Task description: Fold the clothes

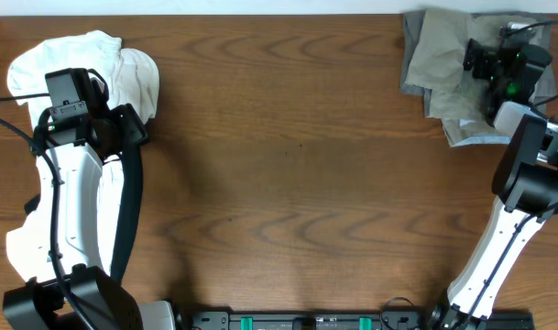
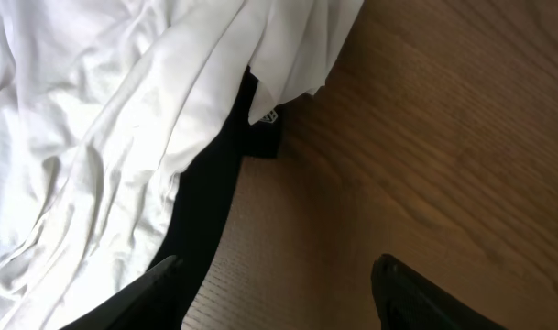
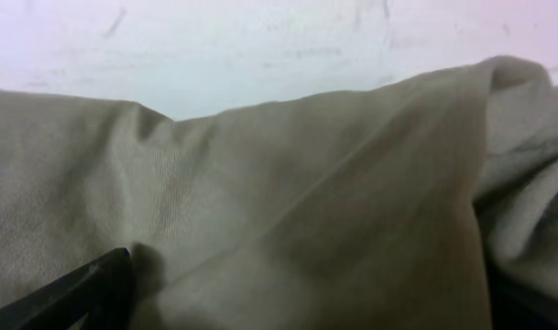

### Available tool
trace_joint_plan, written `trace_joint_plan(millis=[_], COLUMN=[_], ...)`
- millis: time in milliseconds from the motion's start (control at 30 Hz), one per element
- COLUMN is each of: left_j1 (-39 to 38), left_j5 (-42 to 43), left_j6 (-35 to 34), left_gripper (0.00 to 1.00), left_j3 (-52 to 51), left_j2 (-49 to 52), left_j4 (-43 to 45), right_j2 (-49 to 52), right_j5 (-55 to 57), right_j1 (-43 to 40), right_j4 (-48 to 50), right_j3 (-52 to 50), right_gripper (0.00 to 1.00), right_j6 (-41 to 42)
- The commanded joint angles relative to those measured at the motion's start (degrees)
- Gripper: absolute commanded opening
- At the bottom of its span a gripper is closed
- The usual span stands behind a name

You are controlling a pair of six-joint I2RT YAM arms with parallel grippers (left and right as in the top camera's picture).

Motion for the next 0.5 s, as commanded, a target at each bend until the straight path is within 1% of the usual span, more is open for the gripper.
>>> trace_joint_plan(millis=[0, 133, 367, 400, 433, 467], left_j1=[-0.1, -0.1, -0.1, -0.1, -0.1, -0.1], left_j5=[-0.3, -0.3, -0.3, -0.3, -0.3, -0.3], left_j6=[-0.8, -0.8, -0.7, -0.8, -0.8, -0.8], left_gripper=[0.66, 0.66, 0.67, 0.72, 0.79, 0.99], left_j3=[-0.5, -0.5, -0.5, -0.5, -0.5, -0.5], left_j2=[0.6, 0.7, 0.7, 0.7, 0.7, 0.7], left_j4=[0.0, -0.1, -0.1, -0.1, -0.1, -0.1], right_j2=[-6.4, -9.7, -15.8, -17.1, -18.4, -19.7], right_j5=[-1.5, -1.5, -1.5, -1.5, -1.7, -2.0], right_j1=[1.6, 2.1, 3.1, 3.2, 3.3, 3.5], right_j4=[0.1, -0.4, -5.4, -6.8, -8.1, -9.5], right_j3=[-0.5, -0.5, -0.5, -0.5, -0.5, -0.5], right_gripper=[0.99, 0.99, 0.99, 0.99, 0.99, 0.99], right_j6=[1.1, 1.1, 1.0, 1.1, 1.1, 1.1])
